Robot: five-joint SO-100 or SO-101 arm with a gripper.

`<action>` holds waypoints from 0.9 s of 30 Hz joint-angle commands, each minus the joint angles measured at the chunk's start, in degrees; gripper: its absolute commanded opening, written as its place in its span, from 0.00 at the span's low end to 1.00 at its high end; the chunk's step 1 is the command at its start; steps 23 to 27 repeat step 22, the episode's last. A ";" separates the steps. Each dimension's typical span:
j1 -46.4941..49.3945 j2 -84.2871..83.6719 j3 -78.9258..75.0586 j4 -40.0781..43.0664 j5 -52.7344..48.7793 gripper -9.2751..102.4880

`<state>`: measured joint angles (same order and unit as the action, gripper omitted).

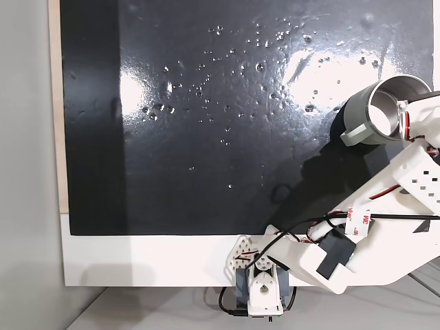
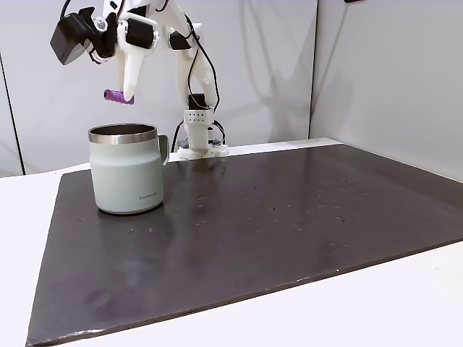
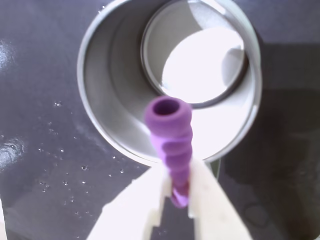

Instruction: Grasp a pengrip and put it in the cup.

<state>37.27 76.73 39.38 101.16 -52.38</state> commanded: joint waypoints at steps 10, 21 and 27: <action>0.35 -0.09 -4.39 2.29 2.02 0.41; 0.44 -0.09 -4.66 2.46 1.49 0.40; 0.53 -0.09 -4.66 2.55 1.49 0.40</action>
